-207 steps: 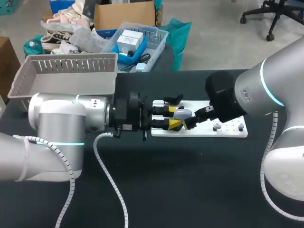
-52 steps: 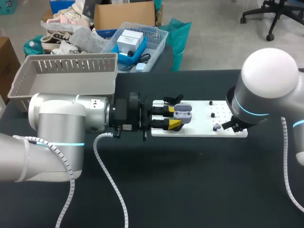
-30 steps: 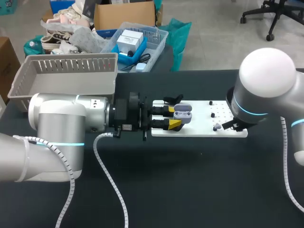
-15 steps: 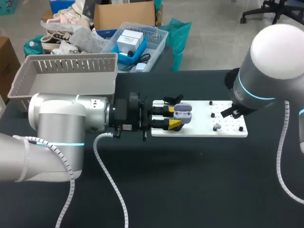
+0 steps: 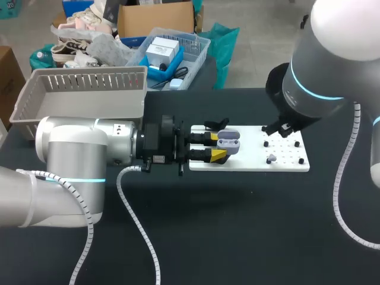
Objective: Pick up each earbud case from the left stands, insert the matching earbuds, close the lid, and place the case in the box.
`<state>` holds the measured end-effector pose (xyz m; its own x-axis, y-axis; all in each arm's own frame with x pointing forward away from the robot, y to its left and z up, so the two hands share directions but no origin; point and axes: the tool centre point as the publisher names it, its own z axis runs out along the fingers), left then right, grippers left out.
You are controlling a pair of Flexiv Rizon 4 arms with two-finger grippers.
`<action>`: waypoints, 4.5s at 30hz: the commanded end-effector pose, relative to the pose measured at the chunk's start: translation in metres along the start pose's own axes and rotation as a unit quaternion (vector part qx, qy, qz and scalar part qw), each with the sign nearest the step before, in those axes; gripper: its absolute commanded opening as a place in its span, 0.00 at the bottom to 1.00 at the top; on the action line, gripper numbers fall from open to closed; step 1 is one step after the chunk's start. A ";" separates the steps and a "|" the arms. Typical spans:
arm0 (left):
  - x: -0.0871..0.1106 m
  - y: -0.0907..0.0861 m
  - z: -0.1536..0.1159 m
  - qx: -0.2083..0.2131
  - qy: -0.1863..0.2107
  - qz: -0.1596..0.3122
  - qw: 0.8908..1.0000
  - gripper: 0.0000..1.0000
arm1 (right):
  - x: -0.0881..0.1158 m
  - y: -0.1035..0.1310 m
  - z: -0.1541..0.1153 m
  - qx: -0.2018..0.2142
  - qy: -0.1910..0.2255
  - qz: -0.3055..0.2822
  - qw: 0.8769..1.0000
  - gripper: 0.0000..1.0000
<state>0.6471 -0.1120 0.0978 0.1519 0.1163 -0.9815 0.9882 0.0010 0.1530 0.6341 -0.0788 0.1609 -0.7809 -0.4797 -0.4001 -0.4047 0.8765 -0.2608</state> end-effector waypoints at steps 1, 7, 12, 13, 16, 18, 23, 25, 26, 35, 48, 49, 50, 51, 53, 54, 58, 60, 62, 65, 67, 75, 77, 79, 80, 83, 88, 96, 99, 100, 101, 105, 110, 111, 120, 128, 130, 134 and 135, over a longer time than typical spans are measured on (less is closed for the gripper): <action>0.000 0.000 0.001 0.000 0.001 0.000 1.000 0.00 | -0.007 0.011 -0.005 0.002 0.012 -0.004 1.000 0.00; 0.000 0.000 0.001 0.000 0.001 0.000 1.000 0.00 | -0.019 0.030 -0.005 -0.022 0.008 -0.014 1.000 0.00; 0.000 0.000 0.001 0.000 0.001 0.000 1.000 0.00 | -0.027 0.043 -0.009 -0.051 0.010 -0.023 0.998 0.00; 0.000 0.000 0.001 0.000 0.001 0.000 1.000 0.00 | -0.029 0.045 -0.009 -0.058 0.011 -0.025 0.998 0.00; 0.000 0.000 0.001 0.000 0.001 0.000 1.000 0.00 | -0.031 0.053 -0.010 -0.083 0.011 -0.035 0.996 0.00; 0.000 0.000 0.001 0.000 0.001 0.000 1.000 0.00 | -0.031 0.055 -0.010 -0.090 0.007 -0.042 0.995 0.00; 0.000 0.000 0.001 0.000 0.001 0.000 1.000 0.00 | -0.031 0.055 -0.009 -0.099 0.000 -0.043 0.994 0.00; 0.000 0.000 0.001 0.000 0.001 0.000 1.000 0.00 | -0.031 0.055 -0.009 -0.099 0.000 -0.043 0.994 0.00; 0.000 0.000 0.001 0.000 0.001 0.000 1.000 0.00 | -0.031 0.055 -0.009 -0.099 0.000 -0.043 0.994 0.00; 0.000 0.000 0.001 0.000 0.001 0.000 1.000 0.00 | -0.031 0.055 -0.009 -0.099 0.000 -0.043 0.994 0.00; 0.000 0.000 0.001 0.000 0.001 0.000 1.000 0.00 | -0.039 0.074 -0.017 -0.079 -0.006 0.035 0.996 0.00; 0.000 0.000 0.001 0.000 0.001 0.000 1.000 0.00 | -0.040 0.076 -0.019 -0.077 -0.007 0.054 0.996 0.00; 0.000 0.000 0.001 0.000 0.001 0.000 1.000 0.00 | -0.041 0.076 -0.019 -0.071 -0.003 0.068 0.995 0.00; 0.000 0.000 0.001 0.000 0.001 0.000 1.000 0.00 | -0.041 0.076 -0.020 -0.065 0.003 0.081 0.995 0.00; 0.000 0.000 0.001 0.000 0.001 0.000 1.000 0.00 | -0.041 0.076 -0.021 -0.052 0.017 0.103 0.993 0.00; 0.000 0.000 0.001 0.000 0.001 0.000 1.000 0.00 | -0.041 0.076 -0.021 -0.051 0.021 0.114 0.992 0.00; 0.000 0.000 0.001 0.000 0.001 0.000 1.000 0.00 | -0.040 0.079 -0.016 -0.045 0.051 0.119 0.991 0.00; 0.000 0.000 0.001 0.000 0.001 0.000 1.000 0.00 | -0.039 0.080 -0.014 -0.040 0.064 0.115 0.990 0.00; 0.000 0.000 0.001 0.000 0.001 0.000 1.000 0.00 | -0.038 0.081 -0.014 -0.048 0.075 0.114 0.990 0.00; 0.000 0.000 0.001 0.000 0.001 0.000 1.000 0.00 | -0.039 0.084 -0.016 -0.047 0.086 0.106 0.990 0.00; 0.000 0.000 0.001 0.000 0.001 0.000 1.000 0.00 | -0.041 0.086 -0.019 -0.044 0.078 0.106 0.990 0.00; 0.000 0.000 0.001 0.000 0.001 0.000 1.000 0.00 | -0.043 0.089 -0.023 -0.045 0.065 0.107 0.991 0.00; 0.000 0.000 0.001 0.000 0.001 0.000 1.000 0.00 | -0.043 0.089 -0.023 -0.045 0.065 0.107 0.991 0.00; 0.000 0.000 0.001 0.000 0.001 0.000 1.000 0.00 | -0.043 0.089 -0.023 -0.045 0.065 0.107 0.991 0.00; 0.000 0.000 0.001 0.000 0.001 0.000 1.000 0.00 | -0.043 0.089 -0.023 -0.045 0.065 0.107 0.991 0.00; 0.000 0.000 0.001 0.000 0.001 0.000 1.000 0.00 | -0.043 0.089 -0.023 -0.045 0.065 0.107 0.991 0.00; 0.000 0.000 0.001 0.000 0.001 0.000 1.000 0.00 | -0.043 0.089 -0.023 -0.045 0.065 0.107 0.991 0.00; 0.003 0.000 0.004 -0.005 0.000 -0.004 1.000 0.00 | -0.045 0.095 -0.024 -0.050 0.054 0.151 0.986 0.00; 0.005 0.000 0.004 -0.006 0.001 -0.005 1.000 0.00 | -0.046 0.096 -0.025 -0.051 0.050 0.171 0.983 0.00; 0.005 0.000 0.004 -0.006 0.001 -0.005 1.000 0.00 | -0.046 0.096 -0.025 -0.050 0.049 0.175 0.982 0.00; 0.005 0.001 0.004 -0.007 0.001 -0.005 1.000 0.00 | -0.046 0.097 -0.025 -0.050 0.050 0.187 0.980 0.00; 0.006 0.002 0.003 -0.009 0.002 -0.005 1.000 0.00 | -0.045 0.097 -0.020 -0.042 0.059 0.201 0.977 0.00; 0.006 0.005 0.004 -0.011 0.003 -0.004 1.000 0.00 | -0.042 0.099 -0.015 -0.041 0.068 0.204 0.976 0.00; 0.006 0.005 0.004 -0.011 0.003 -0.004 1.000 0.00 | -0.041 0.100 -0.015 -0.040 0.069 0.204 0.976 0.00; 0.004 0.007 0.008 -0.007 -0.001 -0.002 1.000 0.00 | -0.042 0.095 -0.007 -0.028 0.080 0.231 0.969 0.00; 0.004 0.006 0.008 -0.008 0.000 -0.002 1.000 0.00 | -0.047 0.090 -0.001 -0.022 0.091 0.264 0.960 0.00; 0.004 0.006 0.008 -0.008 0.000 -0.002 1.000 0.00 | -0.047 0.090 0.000 -0.018 0.093 0.267 0.959 0.00; 0.004 0.006 0.008 -0.008 0.000 -0.002 1.000 0.00 | -0.048 0.089 0.001 -0.013 0.085 0.274 0.958 0.00; 0.004 0.006 0.008 -0.008 0.000 -0.002 1.000 0.00 | -0.048 0.089 0.001 -0.013 0.085 0.274 0.958 0.00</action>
<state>0.6535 -0.1186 0.0949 0.1468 0.1156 -0.9824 0.9886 0.0160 0.1496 0.6361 0.0194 0.1581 -0.9461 0.0629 -0.3176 0.0746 0.9969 -0.0249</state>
